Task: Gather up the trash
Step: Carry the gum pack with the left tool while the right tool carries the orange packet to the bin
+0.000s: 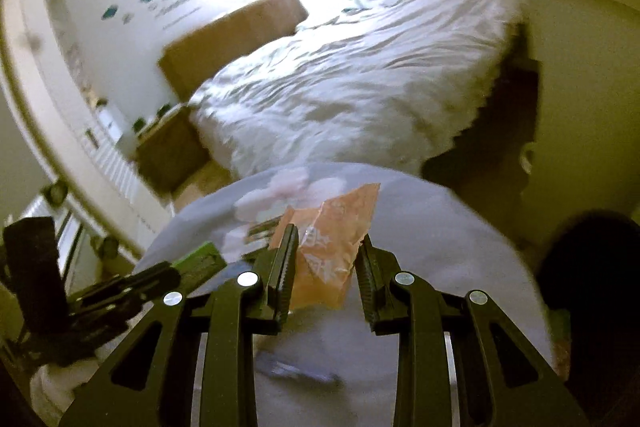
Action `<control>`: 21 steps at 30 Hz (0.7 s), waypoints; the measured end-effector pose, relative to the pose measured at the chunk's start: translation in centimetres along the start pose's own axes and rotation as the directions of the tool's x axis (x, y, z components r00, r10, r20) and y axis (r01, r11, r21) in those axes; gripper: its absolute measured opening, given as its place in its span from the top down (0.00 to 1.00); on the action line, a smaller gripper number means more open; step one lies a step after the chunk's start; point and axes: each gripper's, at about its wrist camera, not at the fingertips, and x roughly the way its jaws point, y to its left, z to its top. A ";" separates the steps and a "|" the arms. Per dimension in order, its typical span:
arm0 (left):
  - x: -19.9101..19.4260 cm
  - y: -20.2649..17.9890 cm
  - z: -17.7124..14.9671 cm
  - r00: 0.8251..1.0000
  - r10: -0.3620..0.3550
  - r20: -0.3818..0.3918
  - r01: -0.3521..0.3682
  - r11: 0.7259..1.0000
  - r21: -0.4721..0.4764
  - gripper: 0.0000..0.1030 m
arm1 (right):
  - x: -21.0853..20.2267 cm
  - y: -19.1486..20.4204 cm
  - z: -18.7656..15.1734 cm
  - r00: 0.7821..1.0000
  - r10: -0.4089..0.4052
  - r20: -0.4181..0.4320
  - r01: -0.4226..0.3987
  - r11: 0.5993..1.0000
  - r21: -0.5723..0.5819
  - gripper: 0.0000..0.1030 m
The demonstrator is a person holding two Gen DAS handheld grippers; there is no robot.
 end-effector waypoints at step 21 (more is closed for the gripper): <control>10.4 -21.7 0.7 0.952 -0.267 -0.147 0.293 0.936 0.196 0.80 | -10.9 -21.8 -4.4 0.963 -0.257 0.081 0.221 0.924 0.313 0.72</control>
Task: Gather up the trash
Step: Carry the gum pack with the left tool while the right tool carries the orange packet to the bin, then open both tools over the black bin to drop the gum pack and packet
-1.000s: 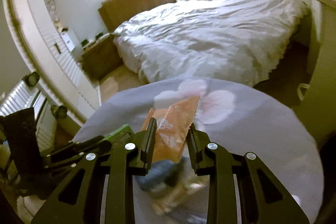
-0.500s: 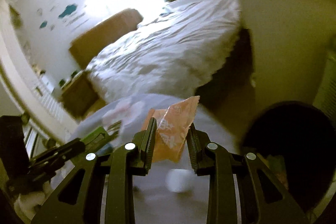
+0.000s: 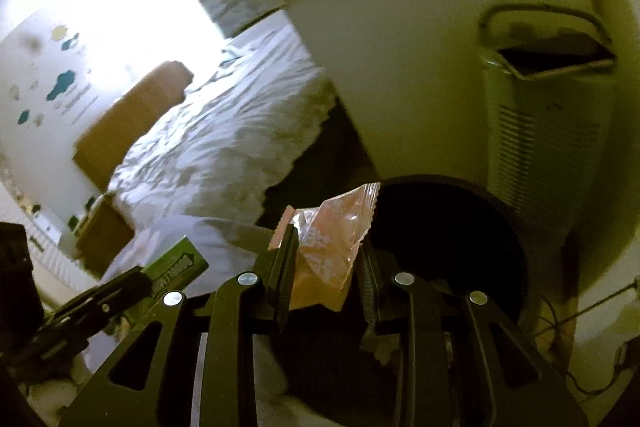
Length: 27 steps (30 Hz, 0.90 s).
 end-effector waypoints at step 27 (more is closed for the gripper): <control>6.4 -4.8 -0.4 0.994 0.000 -0.113 0.008 0.997 0.072 0.78 | 1.6 -4.6 -1.5 0.996 -0.058 -0.066 0.064 0.994 0.089 0.61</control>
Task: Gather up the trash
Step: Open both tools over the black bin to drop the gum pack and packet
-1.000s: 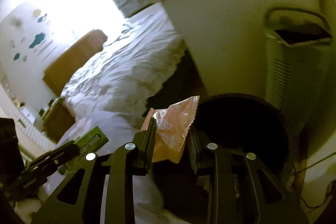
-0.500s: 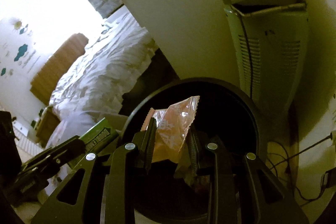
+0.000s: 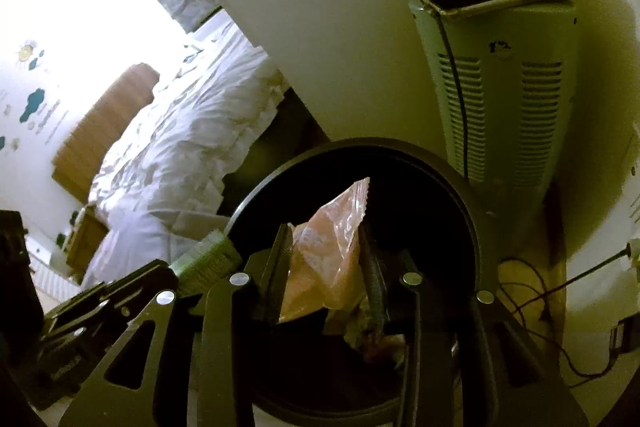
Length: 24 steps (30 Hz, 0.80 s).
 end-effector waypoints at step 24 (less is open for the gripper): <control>-10.9 4.9 -2.1 0.965 0.186 0.184 -0.171 0.981 -0.096 0.35 | -0.7 9.4 -0.9 0.995 0.097 -0.016 -0.098 0.983 -0.155 0.35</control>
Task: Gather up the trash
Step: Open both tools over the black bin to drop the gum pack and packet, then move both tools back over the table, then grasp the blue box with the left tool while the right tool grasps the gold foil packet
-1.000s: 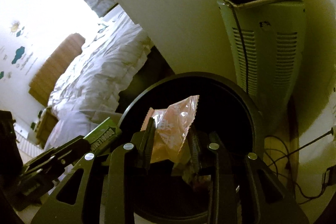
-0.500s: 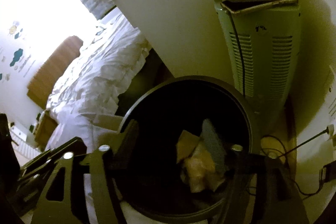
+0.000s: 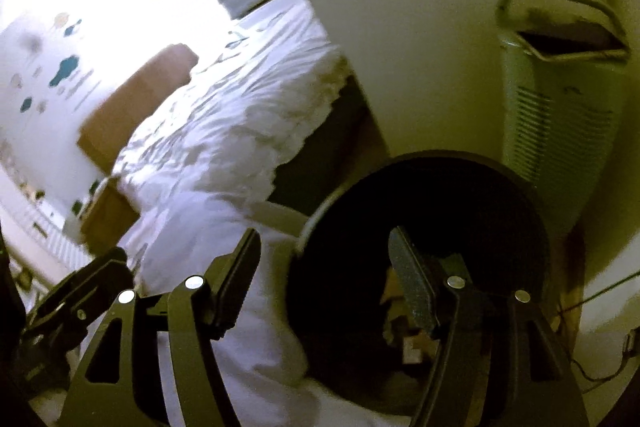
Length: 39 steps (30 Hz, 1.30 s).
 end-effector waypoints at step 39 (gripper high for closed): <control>-3.0 21.6 -7.7 0.962 0.207 -0.177 -0.241 0.950 -0.201 0.35 | 10.5 22.5 -6.1 0.909 0.179 -0.377 -0.294 0.916 -0.273 0.39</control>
